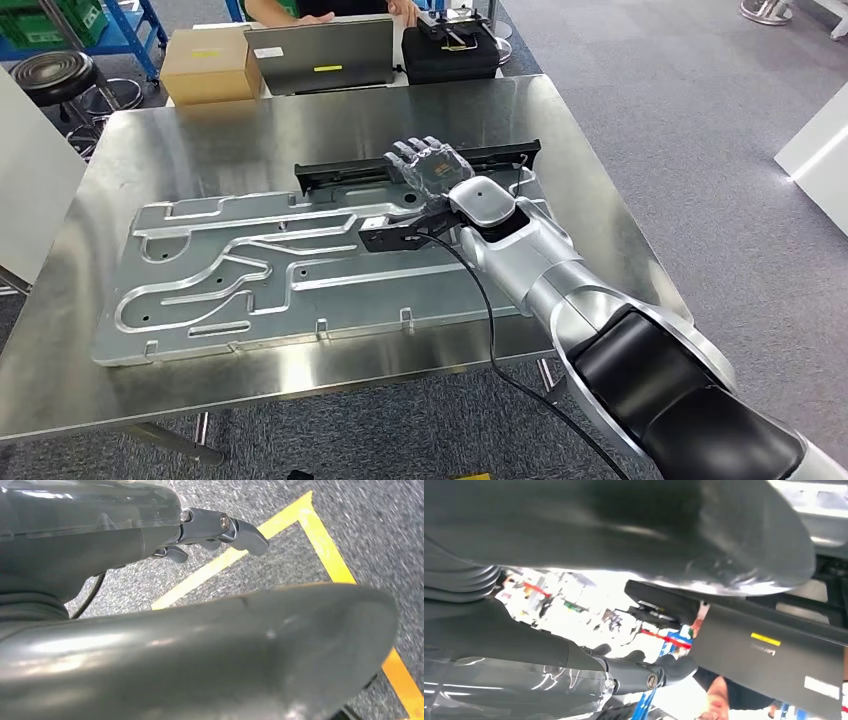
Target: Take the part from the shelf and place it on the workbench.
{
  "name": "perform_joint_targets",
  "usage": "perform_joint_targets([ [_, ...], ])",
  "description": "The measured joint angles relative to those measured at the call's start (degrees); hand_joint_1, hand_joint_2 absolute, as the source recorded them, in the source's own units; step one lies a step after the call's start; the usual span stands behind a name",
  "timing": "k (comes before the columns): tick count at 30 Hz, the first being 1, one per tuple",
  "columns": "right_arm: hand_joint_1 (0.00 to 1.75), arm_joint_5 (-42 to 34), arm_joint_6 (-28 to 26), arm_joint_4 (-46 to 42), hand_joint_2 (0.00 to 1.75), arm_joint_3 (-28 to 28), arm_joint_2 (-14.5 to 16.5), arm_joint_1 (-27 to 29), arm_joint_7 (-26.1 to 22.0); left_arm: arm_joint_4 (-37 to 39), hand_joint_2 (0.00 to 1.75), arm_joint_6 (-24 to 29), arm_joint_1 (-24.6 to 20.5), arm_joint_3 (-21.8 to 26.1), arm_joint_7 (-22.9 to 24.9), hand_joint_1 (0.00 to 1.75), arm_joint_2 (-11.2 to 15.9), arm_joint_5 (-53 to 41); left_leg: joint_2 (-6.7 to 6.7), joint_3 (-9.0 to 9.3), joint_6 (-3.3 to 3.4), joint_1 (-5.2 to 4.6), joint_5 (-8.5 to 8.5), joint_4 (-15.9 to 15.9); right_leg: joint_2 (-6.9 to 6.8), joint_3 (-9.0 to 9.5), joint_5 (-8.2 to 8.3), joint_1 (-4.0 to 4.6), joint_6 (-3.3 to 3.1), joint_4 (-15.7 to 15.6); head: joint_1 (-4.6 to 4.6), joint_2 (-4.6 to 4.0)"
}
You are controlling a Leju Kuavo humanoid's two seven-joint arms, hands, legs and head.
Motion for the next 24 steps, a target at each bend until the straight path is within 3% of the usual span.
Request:
perform_joint_targets([
  [1,0.0,0.3,-0.1,0.0,0.0,0.0,-0.3,-0.2,0.3,0.0,0.0,0.0,0.0,0.2,-0.1,0.0,0.0,0.1,0.12,-0.47,0.48,0.07,0.64,0.0,0.06,-0.52,-1.07,-0.1,0.32,0.8,-0.01,0.0],
  [2,0.0,0.6,-0.2,0.1,0.0,0.0,-0.7,-0.4,0.5,0.0,0.0,0.0,0.0,0.3,-0.1,0.0,0.0,0.1,0.24,-1.14,0.86,0.16,1.34,-0.1,0.11,-1.36,-3.17,-0.21,0.58,2.7,-0.01,0.0],
  [4,0.0,1.1,-0.5,0.1,0.0,0.0,-1.5,-0.8,0.6,0.0,0.0,0.0,0.0,0.5,-0.2,0.0,0.0,0.3,0.37,-2.77,1.34,0.13,2.65,-0.1,0.14,-3.58,-9.03,-0.3,0.98,9.9,-0.01,0.0],
  [5,0.0,1.2,-0.6,0.1,0.0,0.0,-2.0,-0.8,0.6,0.0,0.0,0.0,0.0,0.5,-0.2,0.0,0.0,0.4,0.39,-3.66,1.41,0.07,3.31,-0.1,0.15,-4.41,-11.08,-0.3,1.11,13.8,-0.01,0.0],
  [6,0.0,1.3,-0.7,0.1,0.0,0.0,-2.7,-0.9,0.6,0.0,0.0,0.0,0.1,0.6,-0.2,0.0,0.0,0.5,0.39,-4.55,1.44,0.01,3.99,-0.1,0.15,-4.57,-11.92,-0.3,1.16,16.6,-0.01,0.0],
  [7,0.0,1.4,-0.8,0.1,0.0,0.0,-3.5,-0.9,0.7,0.0,0.0,0.0,0.1,0.7,-0.2,0.0,0.1,0.6,0.36,-5.42,1.44,-0.05,4.65,-0.1,0.16,-3.79,-11.53,-0.29,1.1,17.4,-0.01,0.0],
  [8,0.0,1.5,-1.0,0.1,0.0,-0.1,-4.5,-1.0,0.7,0.0,0.0,0.0,0.2,0.8,-0.3,0.0,0.1,0.7,0.31,-6.24,1.41,-0.12,5.31,-0.1,0.16,-1.88,-10.36,-0.26,0.92,16.0,-0.01,0.0],
  [9,0.0,1.5,-1.1,0.1,0.0,-0.2,-5.7,-1.2,0.7,0.0,0.0,0.0,0.2,0.9,-0.4,0.0,0.1,0.9,0.23,-6.94,1.37,-0.19,5.95,-0.1,0.17,1.02,-9.24,-0.16,0.6,12.9,-0.01,0.0],
  [11,0.0,1.3,-1.8,-0.2,0.0,-0.8,-9.0,-1.8,0.3,0.0,0.0,-0.1,0.2,1.1,-0.6,0.0,0.1,1.0,-0.01,-7.9,1.06,-0.34,7.14,-0.1,0.03,7.45,-9.37,0.24,-0.15,4.5,-0.03,0.0],
  [13,0.0,0.5,-3.0,-0.5,0.0,-1.8,-13.1,-2.3,-0.4,0.0,0.0,-0.2,0.4,1.4,-0.8,0.0,0.1,1.2,-0.22,-8.12,0.5,-0.23,8.31,-0.5,-0.22,10.26,-10.17,0.7,-0.66,-0.1,-0.06,0.0],
  [15,0.0,-1.0,-4.3,-0.5,0.0,-3.1,-17.7,-2.2,-1.7,0.0,0.0,-0.2,0.7,1.8,-1.0,0.0,0.2,1.4,-0.46,-8.2,-0.08,-0.11,9.29,-1.3,-0.58,9.92,-8.82,0.66,-1.14,-1.2,-0.06,0.0],
  [16,0.0,-1.9,-4.9,-0.6,0.0,-3.8,-20.2,-1.8,-2.5,0.0,0.0,-0.3,0.9,2.0,-1.0,0.0,0.2,1.5,-0.5,-8.5,-0.29,-0.16,8.58,-1.1,-0.79,9.63,-7.97,0.48,-1.44,-1.7,-0.07,0.0],
  [17,0.0,-3.1,-5.7,-0.7,0.0,-4.7,-22.8,-1.1,-3.4,0.0,0.0,-0.3,1.2,2.1,-1.0,0.0,0.3,1.6,-0.49,-8.99,-0.46,-0.21,6.66,0.1,-1.03,9.17,-7.01,0.27,-1.7,-2.3,-0.07,0.0],
  [18,0.0,-4.6,-6.7,-1.0,0.0,-5.7,-25.5,0.0,-4.4,0.0,0.0,-0.3,1.4,2.2,-1.0,0.0,0.3,1.7,-0.33,-9.66,-0.56,-0.18,3.67,2.6,-1.24,8.57,-6.11,0.12,-1.81,-2.7,-0.07,0.0],
  [20,0.0,-8.2,-8.9,-1.8,0.0,-8.3,-31.0,3.3,-6.3,0.0,0.0,-0.3,1.7,2.3,-1.0,0.0,0.5,1.8,0.03,-10.89,-0.82,-0.03,-2.21,10.2,-1.56,6.99,-4.74,0.12,-1.76,-2.7,-0.07,0.0],
  [21,0.0,-10.3,-10.1,-2.3,0.0,-9.9,-33.6,5.6,-7.2,0.0,0.0,-0.2,1.8,2.4,-1.0,0.0,0.5,1.8,0.15,-10.97,-0.93,0.03,-3.38,13.5,-1.72,6.16,-4.13,0.13,-1.61,-2.7,-0.07,0.0],
  [22,0.0,-12.4,-11.3,-2.9,0.0,-11.7,-36.2,8.1,-8.2,0.0,0.0,-0.2,2.0,2.6,-1.0,0.0,0.6,1.8,0.21,-10.31,-1.01,0.05,-3.14,15.3,-1.87,5.32,-3.55,0.13,-1.45,-2.6,-0.07,0.0],
  [23,0.0,-14.1,-12.2,-3.5,0.0,-13.6,-38.4,10.6,-9.0,0.0,0.0,-0.1,2.1,2.8,-1.0,0.0,0.6,1.9,0.22,-8.77,-1.01,0.05,-1.9,15.1,-1.96,4.42,-3.0,0.11,-1.26,-2.4,-0.07,0.0],
  [24,0.0,-15.3,-12.9,-4.2,0.0,-15.3,-40.5,12.7,-9.6,0.0,0.0,-0.1,2.1,2.9,-1.1,0.0,0.7,1.9,0.19,-6.23,-0.92,0.04,-0.53,12.8,-1.98,3.5,-2.47,0.07,-1.04,-2.1,-0.07,0.0],
])
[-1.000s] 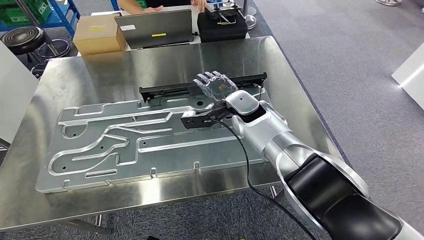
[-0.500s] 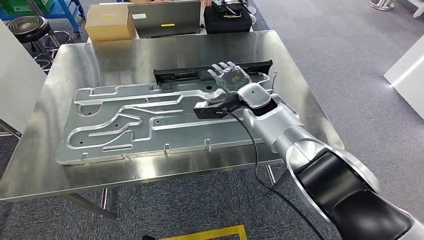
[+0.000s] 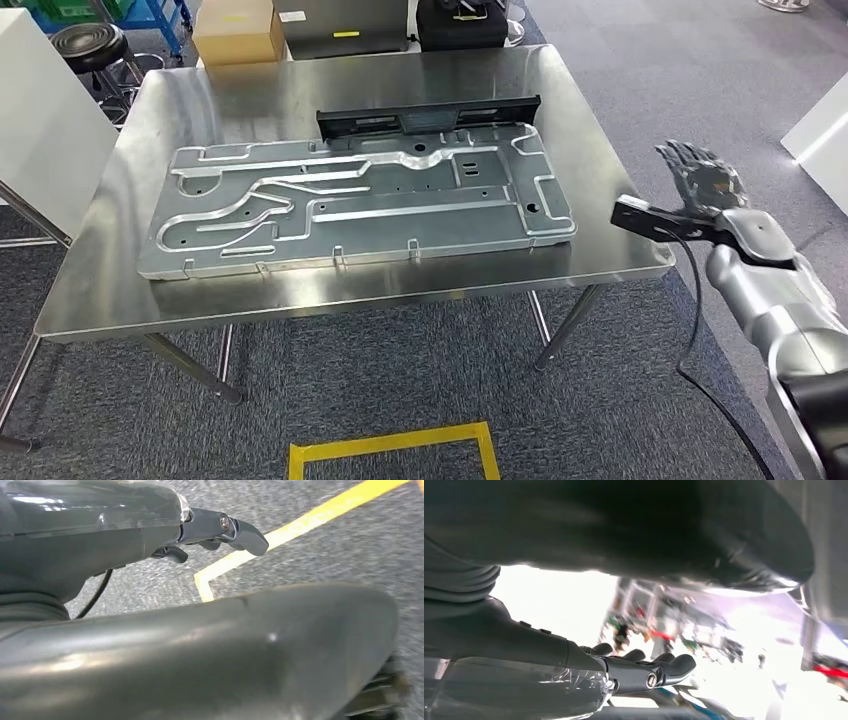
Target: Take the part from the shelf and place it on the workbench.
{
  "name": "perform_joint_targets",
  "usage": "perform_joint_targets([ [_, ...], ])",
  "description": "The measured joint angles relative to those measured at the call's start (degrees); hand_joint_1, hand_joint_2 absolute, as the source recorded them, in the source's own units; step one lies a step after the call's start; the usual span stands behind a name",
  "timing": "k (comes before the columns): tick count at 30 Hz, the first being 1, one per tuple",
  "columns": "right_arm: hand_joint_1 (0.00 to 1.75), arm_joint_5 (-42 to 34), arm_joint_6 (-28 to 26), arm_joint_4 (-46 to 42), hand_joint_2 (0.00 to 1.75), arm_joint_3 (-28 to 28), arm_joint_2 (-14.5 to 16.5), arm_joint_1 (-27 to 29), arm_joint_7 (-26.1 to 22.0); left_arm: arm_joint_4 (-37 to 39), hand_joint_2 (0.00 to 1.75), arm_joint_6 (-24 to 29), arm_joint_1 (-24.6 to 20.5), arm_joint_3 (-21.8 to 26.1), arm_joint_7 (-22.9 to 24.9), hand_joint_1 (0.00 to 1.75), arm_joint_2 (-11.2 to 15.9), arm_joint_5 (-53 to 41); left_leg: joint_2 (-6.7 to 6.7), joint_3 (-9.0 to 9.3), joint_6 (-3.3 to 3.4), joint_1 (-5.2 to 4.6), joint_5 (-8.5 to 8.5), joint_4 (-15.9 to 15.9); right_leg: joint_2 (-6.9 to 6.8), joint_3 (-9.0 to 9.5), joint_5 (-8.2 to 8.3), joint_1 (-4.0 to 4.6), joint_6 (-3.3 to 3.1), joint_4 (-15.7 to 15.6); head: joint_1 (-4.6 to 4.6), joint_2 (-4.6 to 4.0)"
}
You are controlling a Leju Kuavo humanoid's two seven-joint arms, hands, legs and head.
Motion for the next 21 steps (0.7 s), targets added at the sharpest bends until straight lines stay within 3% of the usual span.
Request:
perform_joint_targets([
  [1,0.0,-0.8,-0.4,-0.7,0.0,-1.5,-1.8,1.8,-0.2,0.0,0.0,0.1,0.0,0.1,0.0,0.0,0.1,0.0,-0.07,3.11,0.19,-0.04,0.26,-3.9,0.07,-0.86,0.47,-0.02,0.25,0.3,-0.01,0.0],
  [3,0.0,-2.1,-1.1,-2.4,0.0,-4.2,-4.8,5.1,0.3,0.0,0.0,0.2,0.0,0.3,-0.1,0.0,0.2,0.1,-0.28,8.22,0.77,-0.27,-1.1,-11.5,0.28,-1.89,1.34,-0.03,0.88,0.9,0.01,0.0],
  [5,0.0,-4.3,-3.3,-4.7,0.0,-7.6,-7.3,9.6,1.0,0.0,0.0,0.6,0.0,0.5,-0.1,0.0,0.3,0.4,-0.46,9.65,1.48,-0.56,-1.85,-14.3,0.34,-1.88,2.32,-0.08,1.69,0.5,0.03,0.0],
  [7,0.0,-6.8,-6.8,-7.2,0.0,-12.0,-9.2,15.9,0.9,0.0,0.0,0.9,0.2,0.9,-0.1,0.0,0.3,0.9,-0.57,9.28,2.38,-0.44,-0.64,-14.8,0.58,-1.88,2.17,-0.34,2.49,0.3,0.04,0.0],
  [8,0.0,-7.6,-8.5,-8.9,0.0,-14.8,-9.8,19.5,0.6,0.0,0.0,1.1,0.3,1.1,-0.2,0.0,0.3,1.0,-0.6,8.87,2.84,-0.34,0.16,-15.2,0.9,-2.33,0.57,-0.5,2.85,1.3,0.07,0.0],
  [9,0.0,-7.9,-10.1,-10.6,0.0,-17.8,-9.9,23.1,0.2,0.0,0.0,1.2,0.4,1.3,-0.2,0.0,0.3,1.2,-0.6,8.34,3.14,-0.29,0.93,-15.4,1.31,-3.15,-1.99,-0.63,3.15,3.5,0.07,0.0],
  [11,0.0,-6.8,-12.6,-14.7,0.0,-25.0,-8.5,30.3,-1.1,0.0,0.0,1.5,0.6,1.7,-0.2,0.0,0.3,1.2,-0.59,6.81,3.41,-0.45,2.23,-15.4,1.87,-5.32,-7.74,-0.81,3.67,11.1,0.08,0.0],
  [12,0.0,-5.9,-13.3,-16.5,0.0,-28.5,-7.4,33.4,-1.9,0.0,0.0,1.6,0.7,1.8,-0.3,0.0,0.3,1.2,-0.59,5.94,3.4,-0.53,2.77,-15.3,1.94,-5.96,-9.13,-0.92,3.85,14.6,0.08,0.0],
  [13,0.0,-5.1,-13.8,-18.3,0.0,-31.8,-6.1,36.2,-2.6,0.0,0.0,1.6,0.9,1.9,-0.3,0.0,0.3,1.1,-0.56,5.04,3.36,-0.61,3.28,-15.1,1.97,-5.88,-9.25,-1.06,3.96,16.7,0.08,0.0],
  [14,0.0,-4.7,-14.2,-19.8,0.0,-34.6,-4.9,38.5,-3.3,0.0,0.0,1.7,0.9,1.9,-0.3,0.0,0.3,1.0,-0.55,4.17,3.26,-0.65,3.72,-14.9,1.98,-4.79,-8.27,-1.22,4.03,16.8,0.09,0.0],
  [15,0.0,-4.8,-14.9,-21.3,0.0,-37.3,-3.7,40.4,-4.2,0.0,0.0,1.7,1.0,2.0,-0.2,0.0,0.3,0.9,-0.55,3.35,3.09,-0.67,4.09,-14.6,1.97,-2.51,-6.85,-1.36,4.07,14.6,0.09,0.0],
  [17,0.0,-7.2,-17.6,-23.7,0.0,-43.0,-0.3,43.4,-7.6,0.0,0.0,2.0,1.0,2.0,-0.1,0.0,0.3,0.5,-0.5,2.25,2.56,-0.7,4.64,-14.1,1.99,3.74,-6.12,-1.34,3.81,6.1,0.08,0.0],
  [19,0.0,-11.1,-19.7,-25.1,0.87,-48.7,4.1,45.8,-12.2,0.0,0.0,2.1,0.9,2.0,0.2,0.0,0.2,0.1,-0.46,2.0,1.82,-0.72,5.28,-14.0,2.09,7.43,-6.93,-0.91,2.99,0.5,0.08,0.0],
  [21,0.0,-16.7,-18.0,-25.0,1.75,-53.4,8.0,47.3,-15.4,0.0,0.0,2.2,1.0,2.0,0.4,0.0,0.2,-0.2,-0.49,1.95,1.02,-0.74,6.02,-14.3,2.16,7.4,-6.55,-0.67,2.01,-0.2,0.07,0.0],
])
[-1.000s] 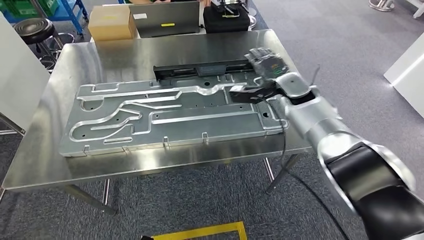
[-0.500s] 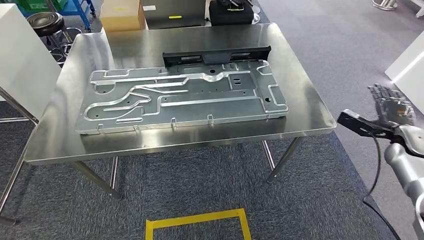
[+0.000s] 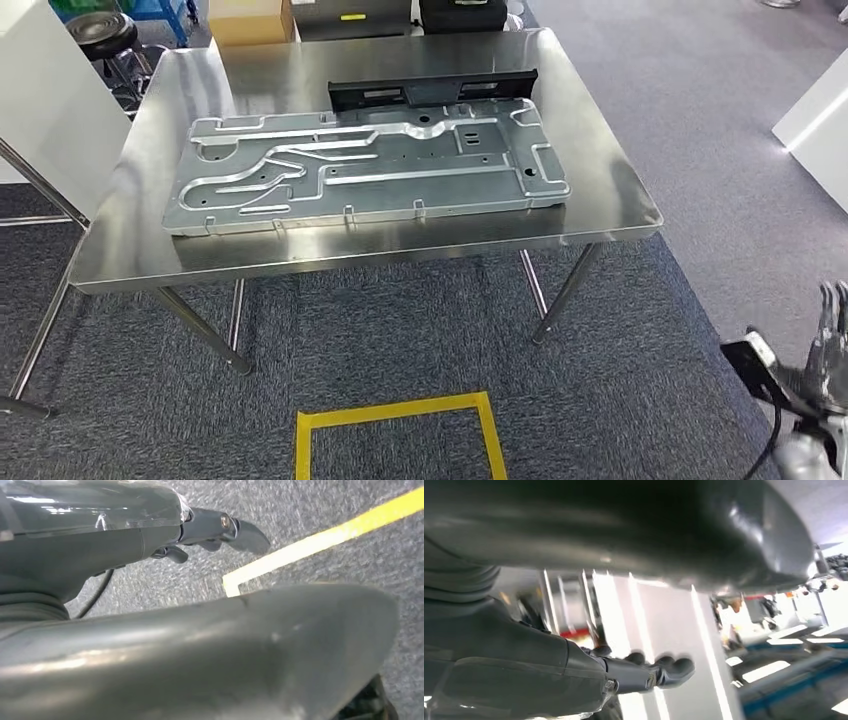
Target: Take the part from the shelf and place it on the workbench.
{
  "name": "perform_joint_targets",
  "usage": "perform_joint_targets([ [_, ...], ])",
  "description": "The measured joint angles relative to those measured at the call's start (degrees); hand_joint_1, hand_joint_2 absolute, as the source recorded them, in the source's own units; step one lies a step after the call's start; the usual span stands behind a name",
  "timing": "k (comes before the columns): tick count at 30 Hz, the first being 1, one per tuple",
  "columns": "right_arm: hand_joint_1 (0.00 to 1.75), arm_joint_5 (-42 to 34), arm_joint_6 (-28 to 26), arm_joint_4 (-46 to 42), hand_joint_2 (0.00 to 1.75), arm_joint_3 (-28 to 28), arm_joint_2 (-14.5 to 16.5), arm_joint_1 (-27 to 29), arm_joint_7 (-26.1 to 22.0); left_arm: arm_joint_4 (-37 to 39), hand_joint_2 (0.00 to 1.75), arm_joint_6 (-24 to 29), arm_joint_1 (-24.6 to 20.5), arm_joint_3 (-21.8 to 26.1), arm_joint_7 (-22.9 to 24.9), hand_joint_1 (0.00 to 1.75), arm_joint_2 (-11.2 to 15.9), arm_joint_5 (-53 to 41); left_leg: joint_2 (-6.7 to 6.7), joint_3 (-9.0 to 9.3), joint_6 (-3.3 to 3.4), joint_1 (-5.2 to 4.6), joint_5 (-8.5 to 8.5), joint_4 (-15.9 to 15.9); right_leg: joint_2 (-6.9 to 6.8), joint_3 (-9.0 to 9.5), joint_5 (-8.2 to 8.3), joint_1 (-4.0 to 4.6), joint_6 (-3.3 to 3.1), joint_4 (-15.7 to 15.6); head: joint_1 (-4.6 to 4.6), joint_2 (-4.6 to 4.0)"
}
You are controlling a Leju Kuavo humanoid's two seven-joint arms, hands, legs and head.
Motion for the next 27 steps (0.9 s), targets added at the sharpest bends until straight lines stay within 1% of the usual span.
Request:
perform_joint_targets([
  [1,0.0,-4.1,2.4,0.8,1.75,-2.5,1.9,0.1,-1.3,0.0,0.0,0.0,0.1,0.0,0.1,0.0,0.0,-0.2,0.04,-0.26,-0.34,0.01,-0.43,0.3,-0.04,-0.26,0.42,-0.06,-0.5,-0.2,-0.01,0.0],
  [2,0.0,-8.5,5.0,2.3,1.75,-5.2,4.0,0.0,-2.6,0.0,0.0,0.0,0.1,0.0,0.2,0.0,0.0,-0.4,0.1,-0.7,-0.63,0.02,-1.78,1.3,-0.09,-0.66,0.92,-0.14,-1.08,-0.4,-0.02,0.0],
  [3,0.0,-12.6,7.3,4.5,1.75,-8.1,6.0,-0.1,-4.3,0.0,0.0,-0.1,0.1,0.0,0.2,0.0,0.0,-0.6,0.17,-1.38,-0.86,0.02,-4.11,3.5,-0.17,-1.12,1.46,-0.18,-1.59,-0.6,-0.02,0.0],
  [5,0.0,-18.1,9.3,9.9,1.75,-13.1,9.6,-0.2,-7.1,0.0,0.0,-0.2,0.1,0.0,0.2,0.0,0.1,-0.9,0.28,-3.06,-1.07,0.08,-9.92,10.7,-0.29,-2.27,2.41,-0.02,-2.15,-0.5,-0.03,0.0],
  [6,0.0,-20.0,9.5,12.7,1.75,-15.3,11.0,-0.2,-7.2,0.0,0.0,-0.2,0.1,0.0,0.2,0.0,0.1,-1.0,0.29,-3.56,-1.14,0.08,-11.71,14.2,-0.3,-2.99,2.89,0.09,-2.24,-0.4,-0.03,0.0],
  [7,0.0,-21.9,9.7,15.6,1.75,-17.4,12.5,-0.3,-6.2,0.0,0.0,-0.2,0.1,0.0,0.2,0.0,0.2,-1.3,0.3,-3.35,-1.15,0.08,-12.06,16.4,-0.3,-3.76,3.39,0.18,-2.3,-0.3,-0.04,0.0],
  [8,0.0,-24.0,10.2,18.4,1.31,-19.5,14.0,-0.3,-4.5,0.0,0.0,-0.3,0.1,-0.1,0.2,0.0,0.2,-1.5,0.31,-2.27,-1.11,0.08,-11.12,16.7,-0.29,-4.51,3.86,0.26,-2.31,-0.1,-0.04,0.0],
  [9,0.0,-25.8,11.2,21.3,0.87,-21.7,15.6,-0.3,-2.1,0.0,0.0,-0.3,0.1,-0.1,0.2,0.0,0.3,-1.8,0.31,-0.19,-1.01,0.08,-9.41,14.9,-0.27,-5.2,4.28,0.35,-2.29,0.1,-0.04,0.0],
  [10,0.0,-27.0,12.4,24.0,0.87,-23.7,17.5,-0.2,0.9,0.0,0.0,-0.3,0.0,-0.2,0.2,0.0,0.4,-2.0,0.28,2.79,-0.81,0.05,-7.87,11.3,-0.25,-5.79,4.66,0.44,-2.24,0.3,-0.04,0.0],
  [11,0.0,-27.4,13.3,26.4,0.87,-25.4,19.5,-0.1,4.1,0.0,0.0,-0.3,-0.1,-0.3,0.2,0.0,0.4,-2.1,0.25,6.03,-0.57,-0.07,-7.42,6.7,-0.21,-6.25,5.0,0.59,-2.16,0.6,-0.04,0.0],
  [12,0.0,-26.9,13.7,28.5,1.31,-26.6,21.5,0.1,7.5,0.0,0.0,-0.1,-0.3,-0.3,0.1,0.0,0.5,-2.2,0.26,8.86,-0.37,-0.18,-7.75,2.4,-0.15,-6.59,5.39,0.69,-2.04,0.8,-0.05,0.0],
  [13,0.0,-25.7,13.5,30.5,1.75,-27.3,23.8,0.2,10.7,0.0,0.0,0.0,-0.4,-0.4,-0.1,0.0,0.5,-2.2,0.27,10.68,-0.15,-0.31,-8.37,-0.7,-0.06,-6.8,5.87,0.73,-1.87,0.8,-0.04,0.0],
  [14,0.0,-24.0,12.9,32.0,1.75,-27.5,25.9,0.3,13.5,0.0,0.0,0.2,-0.4,-0.4,-0.2,0.0,0.6,-2.2,0.3,11.44,0.05,-0.43,-8.88,-2.3,0.05,-6.92,6.41,0.7,-1.64,0.7,-0.04,0.0],
  [15,0.0,-22.1,12.4,33.4,1.75,-27.5,27.8,0.4,16.0,0.0,0.0,0.4,-0.5,-0.4,-0.4,0.0,0.6,-2.2,0.38,11.4,0.31,-0.41,-8.6,-2.9,0.2,-6.98,7.07,0.71,-1.33,0.4,-0.04,0.0],
  [16,0.0,-20.5,12.0,34.7,1.75,-27.4,29.5,0.4,18.0,0.0,0.0,0.5,-0.5,-0.4,-0.6,0.0,0.6,-2.2,0.58,11.02,0.68,-0.34,-7.88,-3.1,0.38,-7.19,7.16,0.64,-1.05,0.3,-0.04,0.0],
  [17,0.0,-19.3,11.7,35.7,1.75,-27.4,30.7,0.5,19.6,0.0,0.0,0.6,-0.6,-0.4,-0.7,0.0,0.6,-2.1,0.75,10.55,1.14,-0.2,-7.09,-3.4,0.49,-7.62,6.12,0.61,-0.8,0.9,-0.04,0.0],
  [18,0.0,-18.5,11.5,36.6,1.75,-27.3,31.7,0.5,20.7,0.0,0.0,0.6,-0.7,-0.3,-0.8,0.0,0.6,-2.1,0.93,9.91,1.53,-0.06,-6.21,-3.7,0.55,-8.25,3.98,0.6,-0.55,2.5,-0.03,0.0],
  [19,0.0,-18.1,11.4,37.2,1.75,-27.1,32.3,0.5,21.4,0.0,0.0,0.6,-0.8,-0.3,-0.8,0.0,0.7,-2.1,1.09,9.14,1.79,0.01,-5.41,-3.8,0.54,-9.11,0.82,0.41,-0.36,5.3,-0.03,0.0],
  [20,0.0,-17.9,11.4,37.6,1.75,-27.0,32.8,0.5,21.9,0.0,0.0,0.6,-0.8,-0.3,-0.8,0.0,0.7,-2.1,1.14,8.22,1.92,0.02,-4.71,-3.7,0.48,-9.98,-2.33,0.31,-0.13,9.0,-0.03,0.0],
  [21,0.0,-17.8,11.5,38.0,1.75,-26.9,33.2,0.4,22.2,0.0,0.0,0.6,-0.7,-0.3,-0.8,0.0,0.7,-2.1,1.26,7.21,1.88,0.0,-4.08,-3.4,0.44,-10.64,-4.37,0.21,0.11,12.9,-0.03,0.0],
  [22,0.0,-17.7,11.5,38.3,1.75,-26.8,33.4,0.4,22.4,0.0,0.0,0.6,-0.7,-0.3,-0.8,0.0,0.7,-2.1,1.4,6.11,1.79,-0.01,-3.5,-3.0,0.42,-10.82,-4.97,0.1,0.32,15.9,-0.03,0.0],
  [23,0.0,-17.7,11.5,38.5,1.75,-26.7,33.7,0.4,22.5,0.0,0.0,0.6,-0.7,-0.3,-0.8,0.0,0.7,-2.1,1.51,4.94,1.67,0.01,-3.0,-2.4,0.41,-10.26,-4.14,-0.01,0.48,17.4,-0.03,0.0],
  [24,0.0,-17.7,11.5,38.8,1.75,-26.7,33.8,0.3,22.6,0.0,0.0,0.6,-0.7,-0.3,-0.8,0.0,0.7,-2.1,1.58,3.73,1.51,0.05,-2.55,-1.8,0.4,-8.73,-2.45,-0.15,0.6,16.9,-0.03,0.0],
  [25,0.0,-17.7,11.6,38.9,1.75,-26.6,34.0,0.3,22.6,0.0,0.0,0.6,-0.7,-0.3,-0.8,0.0,0.7,-2.1,1.62,2.56,1.32,0.08,-2.13,-1.2,0.39,-6.06,-0.94,-0.31,0.65,14.3,-0.03,0.0],
  [26,0.0,-17.7,11.6,39.0,1.75,-26.5,34.2,0.2,22.6,0.0,0.0,0.6,-0.8,-0.3,-0.8,0.0,0.8,-2.1,1.61,1.56,1.07,0.04,-1.75,-0.5,0.39,-2.67,-0.73,-0.4,0.62,10.2,-0.03,0.0],
  [27,0.0,-17.7,11.6,39.1,1.75,-26.5,34.3,0.0,22.6,0.0,0.0,0.6,-0.8,-0.3,-0.8,0.0,0.8,-2.1,1.61,0.82,0.79,0.0,-1.38,0.0,0.45,0.56,-1.41,-0.35,0.42,5.6,-0.04,0.0],
])
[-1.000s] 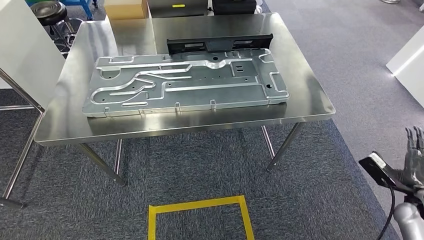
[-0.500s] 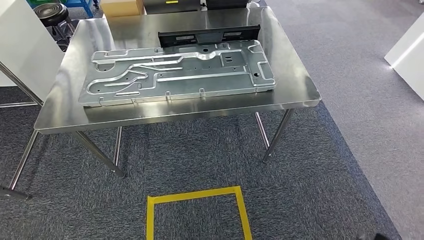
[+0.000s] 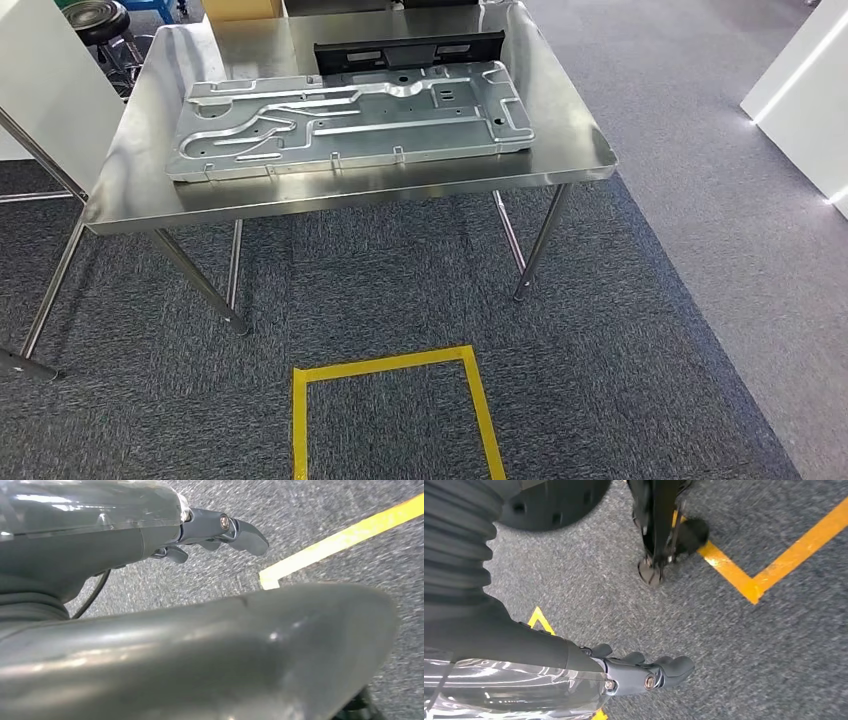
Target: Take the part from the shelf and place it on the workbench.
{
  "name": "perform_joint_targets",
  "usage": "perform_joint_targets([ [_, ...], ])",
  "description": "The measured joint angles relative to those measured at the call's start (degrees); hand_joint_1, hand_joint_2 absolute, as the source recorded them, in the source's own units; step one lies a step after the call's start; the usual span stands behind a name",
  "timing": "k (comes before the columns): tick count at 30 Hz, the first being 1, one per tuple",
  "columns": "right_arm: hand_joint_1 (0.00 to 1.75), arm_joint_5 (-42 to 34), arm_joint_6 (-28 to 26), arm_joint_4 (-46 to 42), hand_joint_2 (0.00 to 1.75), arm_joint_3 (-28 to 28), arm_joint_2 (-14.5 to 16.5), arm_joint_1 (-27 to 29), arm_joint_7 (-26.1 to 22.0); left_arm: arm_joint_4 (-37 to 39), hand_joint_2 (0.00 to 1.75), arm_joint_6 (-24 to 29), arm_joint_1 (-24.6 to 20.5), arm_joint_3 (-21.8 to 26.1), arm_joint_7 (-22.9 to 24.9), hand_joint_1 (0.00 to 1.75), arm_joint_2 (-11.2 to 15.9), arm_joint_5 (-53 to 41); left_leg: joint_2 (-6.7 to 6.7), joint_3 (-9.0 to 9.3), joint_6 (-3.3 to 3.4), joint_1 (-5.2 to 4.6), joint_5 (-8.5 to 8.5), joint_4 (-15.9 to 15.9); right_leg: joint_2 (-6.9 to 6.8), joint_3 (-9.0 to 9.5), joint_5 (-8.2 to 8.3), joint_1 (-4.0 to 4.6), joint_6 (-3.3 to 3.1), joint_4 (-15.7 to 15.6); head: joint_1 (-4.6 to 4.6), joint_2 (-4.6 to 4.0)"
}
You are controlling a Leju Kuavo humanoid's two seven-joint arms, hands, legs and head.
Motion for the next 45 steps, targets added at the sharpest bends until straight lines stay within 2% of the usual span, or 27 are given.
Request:
perform_joint_targets([
  [2,0.0,0.1,-0.2,0.2,1.75,0.2,0.3,-0.2,0.5,0.0,0.0,0.0,-0.1,0.0,0.0,0.0,0.0,0.0,0.03,-0.64,-0.7,0.0,0.96,0.4,0.11,3.36,-1.77,0.39,-0.69,-5.5,-0.03,0.0],
  [4,0.0,0.0,-1.0,0.5,1.75,0.3,0.5,-0.2,2.2,0.0,0.0,-0.2,0.0,0.0,0.0,0.0,0.1,-0.1,-0.02,-1.07,-1.45,0.22,1.93,0.2,-0.01,2.75,-0.97,0.62,-1.65,-6.1,-0.03,0.0],
  [5,0.0,-0.2,-1.5,0.6,1.31,0.3,0.6,-0.3,3.3,0.0,0.0,-0.3,0.1,0.0,0.0,0.0,0.1,-0.2,-0.14,-1.54,-1.78,0.36,1.23,0.7,-0.14,2.08,-0.28,0.61,-2.14,-6.2,-0.04,0.0],
  [6,0.0,-0.3,-1.9,0.7,1.31,0.3,0.7,-0.2,4.4,0.0,0.0,-0.5,0.2,0.0,0.2,0.0,0.1,-0.3,-0.26,-2.11,-2.08,0.46,-0.72,1.9,-0.3,1.28,0.55,0.55,-2.66,-6.3,-0.04,0.0],
  [8,0.0,-0.7,-2.3,0.8,1.31,0.3,0.8,-0.2,6.8,0.0,0.0,-0.9,0.4,0.0,0.5,0.0,0.1,-0.5,-0.39,-3.42,-2.51,0.64,-7.35,7.5,-0.48,-0.63,2.23,0.63,-3.29,-6.3,-0.05,0.0],
  [9,0.0,-1.1,-2.2,0.8,1.75,0.2,0.8,-0.2,7.8,0.0,0.0,-1.0,0.5,0.0,0.6,0.0,0.1,-0.6,-0.39,-3.86,-2.66,0.68,-10.04,11.2,-0.53,-1.69,3.07,0.72,-3.42,-6.3,-0.05,0.0],
  [10,0.0,-1.7,-2.0,0.9,1.75,-0.1,0.8,-0.1,8.6,0.0,0.0,-1.1,0.6,0.0,0.7,0.0,0.1,-0.7,-0.39,-3.93,-2.76,0.69,-11.2,14.5,-0.54,-2.85,3.94,0.79,-3.38,-6.2,-0.05,0.0],
  [12,0.0,-2.7,-1.4,0.9,1.75,-0.7,0.8,-0.1,9.3,0.0,0.0,-1.2,0.6,0.0,0.7,0.0,0.2,-0.7,-0.39,-2.14,-2.78,0.69,-9.01,16.8,-0.57,-5.34,5.59,0.83,-3.19,-5.8,-0.05,0.0],
  [14,0.0,-2.8,-1.0,0.9,1.75,-1.1,0.8,-0.1,9.6,0.0,0.0,-1.3,0.5,0.0,0.7,0.0,0.2,-0.8,-0.44,3.26,-2.54,0.68,-6.32,11.7,-0.52,-7.67,7.03,0.78,-2.78,-5.1,-0.05,0.0],
  [16,0.0,-2.7,-1.1,0.9,1.75,-1.2,0.8,-0.2,9.9,0.0,0.0,-1.2,0.3,0.0,0.6,0.0,0.2,-0.8,-0.55,10.02,-1.87,0.47,-7.98,2.4,-0.46,-9.17,8.33,0.87,-2.13,-4.4,-0.05,0.0],
  [17,0.0,-2.6,-1.1,0.9,1.75,-1.2,0.8,-0.2,10.0,0.0,0.0,-1.2,0.1,0.0,0.5,0.0,0.3,-0.8,-0.59,12.0,-1.41,0.32,-9.24,-0.8,-0.48,-9.49,9.02,0.9,-1.77,-4.3,-0.05,0.0],
  [19,0.0,-2.3,-1.2,0.9,1.75,-1.3,0.8,0.0,10.1,0.0,0.0,-1.2,0.1,0.0,0.4,0.0,0.3,-0.7,-0.52,12.25,-0.3,0.14,-9.43,-2.5,-0.54,-9.74,10.34,0.85,-1.01,-4.6,-0.05,0.0],
  [21,0.0,-1.1,-1.2,1.0,1.75,-1.3,0.8,0.0,10.5,0.0,0.0,-1.1,0.2,0.0,0.3,0.0,0.3,-0.7,-0.16,10.97,0.8,0.15,-7.96,-2.4,-0.47,-10.51,8.14,0.64,-0.38,-3.4,-0.04,0.0],
  [24,0.0,4.8,-1.1,1.1,0.44,0.4,0.7,0.3,12.6,0.0,0.0,-1.0,0.3,0.0,0.3,0.0,0.3,-0.7,0.13,8.09,1.64,-0.03,-5.4,-2.3,-0.39,-12.76,-1.47,0.5,0.2,6.1,-0.04,0.0],
  [25,0.0,7.5,-0.7,1.1,0.0,1.6,0.7,0.5,13.2,0.0,0.0,-1.0,0.3,0.0,0.4,0.0,0.3,-0.8,0.19,6.96,1.68,-0.15,-4.57,-2.2,-0.37,-13.17,-2.97,0.5,0.33,9.9,-0.04,0.0],
  [27,0.0,11.2,1.4,1.1,0.0,4.5,0.5,0.7,13.6,0.0,0.0,-1.0,0.4,0.0,0.7,0.0,0.3,-1.0,0.39,4.48,1.61,-0.39,-3.05,-1.8,-0.37,-12.0,-1.33,0.53,0.33,13.4,-0.04,0.0],
  [28,0.0,11.9,3.0,1.1,0.0,5.7,0.4,0.7,13.2,0.0,0.0,-0.9,0.4,0.0,0.8,0.0,0.3,-1.1,0.47,3.21,1.52,-0.47,-2.38,-1.5,-0.38,-9.96,0.57,0.56,0.14,12.3,-0.04,0.0],
  [30,0.0,12.2,6.0,1.1,0.0,7.4,0.2,0.7,11.8,0.0,0.0,-0.9,0.5,0.0,0.7,0.0,0.2,-1.1,0.47,1.11,1.24,-0.62,-1.23,-0.8,-0.42,-2.62,1.34,0.84,-0.62,4.5,-0.04,0.0],
  [32,0.0,12.2,7.8,1.0,0.0,8.4,-0.1,0.7,10.5,0.0,0.0,-1.0,0.6,0.0,0.2,0.0,0.1,-1.0,0.49,0.03,0.77,-0.76,-0.25,-0.2,-0.56,4.04,-1.61,1.29,-1.55,-4.5,-0.03,0.0],
  [33,0.0,12.2,8.2,1.0,0.0,8.8,-0.2,0.7,10.1,0.0,0.0,-1.1,0.6,0.0,0.0,0.0,0.1,-0.9,0.55,-0.2,0.46,-0.76,0.24,-0.1,-0.62,5.58,-2.57,1.53,-1.97,-7.0,-0.03,0.0],
  [35,0.0,12.2,8.6,1.0,0.0,9.5,-0.3,0.9,10.0,0.0,0.0,-1.1,0.7,0.0,-0.1,0.0,0.1,-0.8,0.55,-0.52,-0.19,-0.58,0.86,0.0,-0.74,5.36,-2.07,1.51,-2.81,-7.9,-0.04,0.0],
  [36,0.0,12.2,8.7,1.0,0.0,9.7,-0.3,1.0,10.0,0.0,0.0,-1.1,0.8,0.0,-0.1,0.0,0.1,-0.8,0.36,-0.86,-0.54,-0.46,0.06,0.7,-0.82,5.02,-1.52,1.42,-3.19,-8.1,-0.04,0.0],
  [39,0.0,12.2,9.0,1.0,0.0,10.3,-0.4,1.3,9.9,0.0,1.31,-1.1,1.1,0.0,-0.1,0.0,0.1,-0.8,-0.2,-3.54,-1.46,0.0,-7.06,8.8,-1.02,3.37,0.06,1.28,-3.85,-8.1,-0.05,0.0],
  [40,0.0,12.2,9.2,1.0,0.44,10.4,-0.4,1.4,9.6,0.0,1.75,-1.1,1.2,0.0,-0.1,0.0,0.1,-0.8,-0.23,-4.5,-1.7,0.13,-8.93,12.4,-1.05,2.65,0.51,1.29,-3.87,-7.9,-0.05,0.0],
  [42,0.0,12.3,10.3,1.1,1.31,10.7,-0.4,1.7,7.8,0.0,1.75,-1.1,1.3,0.0,0.2,0.0,0.1,-1.0,-0.24,-4.3,-2.04,0.34,-8.9,15.6,-1.04,1.18,1.22,1.23,-3.68,-7.4,-0.05,0.0],
  [43,0.0,12.4,11.2,1.1,1.75,10.9,-0.4,1.8,6.3,0.0,1.75,-1.2,1.4,0.0,0.5,0.0,0.1,-1.1,-0.24,-2.53,-2.12,0.45,-7.51,13.9,-1.0,0.47,1.46,1.17,-3.53,-7.0,-0.05,0.0],
  [45,0.0,12.6,13.0,1.1,1.75,11.4,-0.6,1.8,3.3,0.0,1.75,-1.3,1.4,-0.1,1.3,0.0,0.1,-1.4,-0.26,3.06,-2.03,0.62,-5.45,6.2,-0.94,-0.7,1.65,1.14,-3.14,-6.0,-0.05,0.0],
])
